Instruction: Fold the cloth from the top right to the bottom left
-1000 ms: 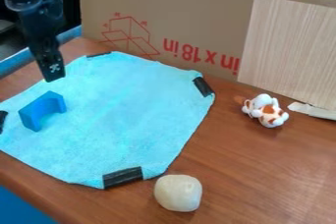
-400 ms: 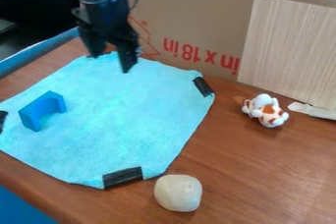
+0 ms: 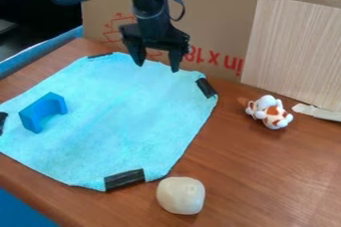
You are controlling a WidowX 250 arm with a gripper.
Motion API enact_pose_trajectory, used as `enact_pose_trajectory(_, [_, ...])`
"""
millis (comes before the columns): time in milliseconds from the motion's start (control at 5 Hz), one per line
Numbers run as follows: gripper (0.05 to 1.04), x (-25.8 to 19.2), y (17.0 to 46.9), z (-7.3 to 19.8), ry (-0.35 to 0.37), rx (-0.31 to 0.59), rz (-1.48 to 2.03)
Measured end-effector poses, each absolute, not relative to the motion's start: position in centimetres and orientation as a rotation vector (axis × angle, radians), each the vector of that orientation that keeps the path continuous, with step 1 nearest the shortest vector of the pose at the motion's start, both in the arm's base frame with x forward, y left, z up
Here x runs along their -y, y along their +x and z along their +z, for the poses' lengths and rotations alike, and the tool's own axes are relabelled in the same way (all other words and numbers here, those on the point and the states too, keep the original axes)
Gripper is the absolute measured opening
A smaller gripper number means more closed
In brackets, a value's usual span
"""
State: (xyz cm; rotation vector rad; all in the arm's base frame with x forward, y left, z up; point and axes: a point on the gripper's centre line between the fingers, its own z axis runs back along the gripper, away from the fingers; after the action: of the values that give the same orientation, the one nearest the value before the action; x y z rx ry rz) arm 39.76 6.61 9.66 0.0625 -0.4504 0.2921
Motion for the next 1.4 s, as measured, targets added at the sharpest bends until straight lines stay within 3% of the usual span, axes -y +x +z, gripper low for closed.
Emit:
enact_pose_trajectory(200, [1.001, -6.4, 41.5, 8.7, -0.011, 0.431, 0.489])
enact_pose_trajectory(400, [1.001, -6.4, 42.4, 7.7, -0.037, 0.411, 0.600])
enact_pose_trajectory(1400, [1.001, -1.2, 45.8, 5.8, -0.007, 0.409, 0.636])
